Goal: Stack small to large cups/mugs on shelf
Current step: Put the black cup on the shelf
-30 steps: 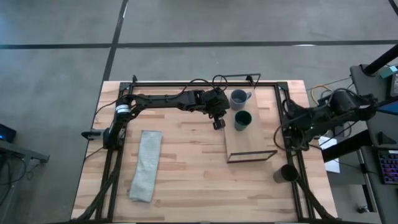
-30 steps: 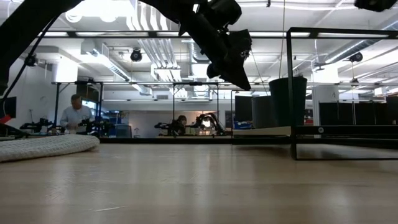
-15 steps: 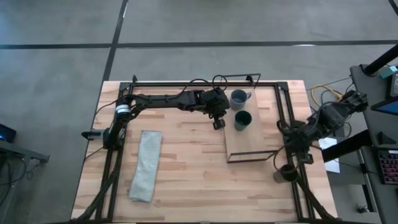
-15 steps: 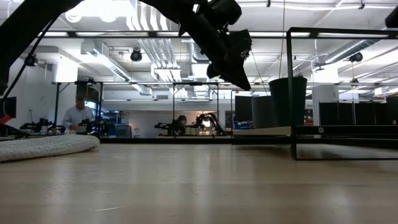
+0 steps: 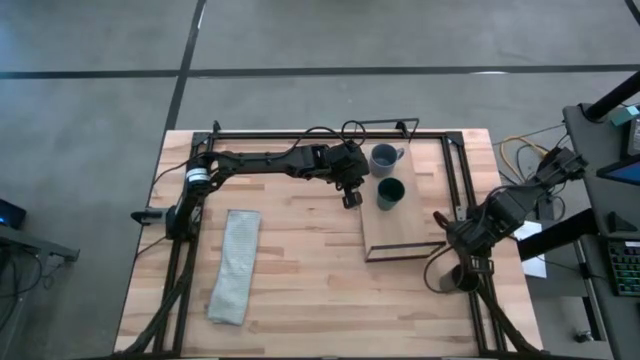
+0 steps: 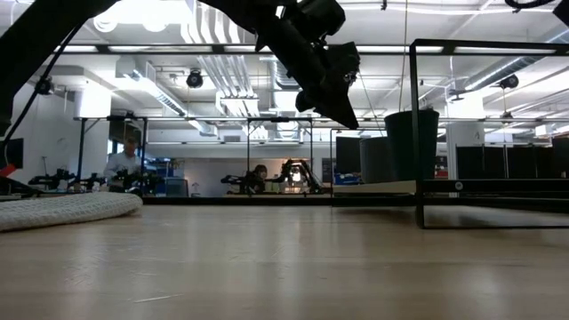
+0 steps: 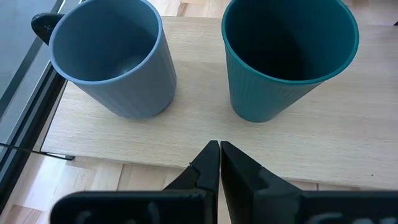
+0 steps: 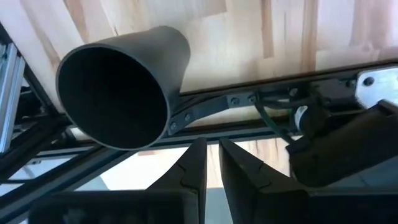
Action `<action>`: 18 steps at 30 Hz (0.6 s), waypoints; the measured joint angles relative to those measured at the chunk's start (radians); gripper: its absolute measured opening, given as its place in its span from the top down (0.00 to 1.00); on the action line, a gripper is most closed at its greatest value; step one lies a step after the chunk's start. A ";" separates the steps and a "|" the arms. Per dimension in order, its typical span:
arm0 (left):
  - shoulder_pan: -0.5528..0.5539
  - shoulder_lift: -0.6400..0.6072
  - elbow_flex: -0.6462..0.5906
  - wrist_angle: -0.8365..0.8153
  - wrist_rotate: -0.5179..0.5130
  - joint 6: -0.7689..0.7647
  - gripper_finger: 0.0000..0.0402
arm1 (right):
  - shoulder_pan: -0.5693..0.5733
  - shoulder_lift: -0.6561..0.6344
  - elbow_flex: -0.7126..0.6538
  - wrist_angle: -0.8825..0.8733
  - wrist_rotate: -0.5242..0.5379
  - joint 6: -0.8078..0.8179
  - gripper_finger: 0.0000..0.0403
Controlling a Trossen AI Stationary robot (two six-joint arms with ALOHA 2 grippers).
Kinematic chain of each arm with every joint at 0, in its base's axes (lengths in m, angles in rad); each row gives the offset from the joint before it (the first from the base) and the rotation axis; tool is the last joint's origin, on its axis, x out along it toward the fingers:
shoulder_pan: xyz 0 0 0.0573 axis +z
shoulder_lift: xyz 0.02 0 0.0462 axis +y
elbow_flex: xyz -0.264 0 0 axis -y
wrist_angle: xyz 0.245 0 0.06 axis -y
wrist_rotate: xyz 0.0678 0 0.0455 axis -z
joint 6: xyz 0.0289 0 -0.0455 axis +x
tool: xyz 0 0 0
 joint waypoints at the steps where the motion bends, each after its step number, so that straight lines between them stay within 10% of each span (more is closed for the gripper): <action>1: 0.000 0.000 0.000 0.000 0.000 0.000 1.00 | 0.000 0.005 -0.002 0.001 -0.009 0.001 0.91; 18: -0.001 -0.018 0.000 -0.001 0.000 0.000 1.00 | 0.000 0.028 -0.026 0.098 -0.039 0.097 0.90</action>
